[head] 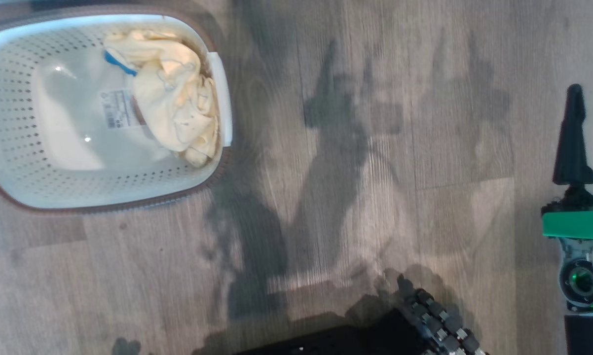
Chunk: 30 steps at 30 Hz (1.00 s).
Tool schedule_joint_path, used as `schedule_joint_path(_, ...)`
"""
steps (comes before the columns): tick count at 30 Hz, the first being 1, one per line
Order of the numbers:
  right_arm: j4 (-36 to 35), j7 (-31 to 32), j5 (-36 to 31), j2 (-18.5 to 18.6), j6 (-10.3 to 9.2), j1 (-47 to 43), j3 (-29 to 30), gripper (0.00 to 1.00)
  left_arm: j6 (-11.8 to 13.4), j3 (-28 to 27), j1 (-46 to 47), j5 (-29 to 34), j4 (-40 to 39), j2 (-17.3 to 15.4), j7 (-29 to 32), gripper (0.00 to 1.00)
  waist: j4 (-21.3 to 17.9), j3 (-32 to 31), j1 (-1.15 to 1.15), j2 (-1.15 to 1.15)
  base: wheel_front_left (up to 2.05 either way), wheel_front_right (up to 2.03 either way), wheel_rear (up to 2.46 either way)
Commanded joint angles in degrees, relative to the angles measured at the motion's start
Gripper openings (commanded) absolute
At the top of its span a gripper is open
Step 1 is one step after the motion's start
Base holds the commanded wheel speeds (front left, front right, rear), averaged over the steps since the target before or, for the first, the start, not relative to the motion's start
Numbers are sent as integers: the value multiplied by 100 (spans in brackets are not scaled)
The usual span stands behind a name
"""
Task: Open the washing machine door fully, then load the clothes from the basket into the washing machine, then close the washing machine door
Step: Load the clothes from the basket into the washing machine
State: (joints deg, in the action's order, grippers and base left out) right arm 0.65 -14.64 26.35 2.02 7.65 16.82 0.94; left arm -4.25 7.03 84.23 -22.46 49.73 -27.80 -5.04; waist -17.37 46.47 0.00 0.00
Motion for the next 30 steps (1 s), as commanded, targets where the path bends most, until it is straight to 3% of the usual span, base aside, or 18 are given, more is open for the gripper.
schedule_joint_path(1,-181,-36,-70,86,-16,-170,-2,100,67,-98,-210,-64,-362,-213,-62,100,88,-117,0,0,0,0,0)
schedule_joint_path(11,-250,-36,-261,86,-16,-297,111,100,500,-268,-2174,-282,-2323,-82,-153,100,383,-545,0,0,0,0,0)
schedule_joint_path(20,-314,-36,-574,86,-16,-398,124,100,1212,-362,-4324,-226,-4344,105,-138,100,732,-966,0,0,0,0,0)
schedule_joint_path(30,-274,-36,-1015,86,-16,-624,186,100,1865,-380,-6176,-64,-5482,509,-512,100,1212,-1580,0,0,0,0,0)
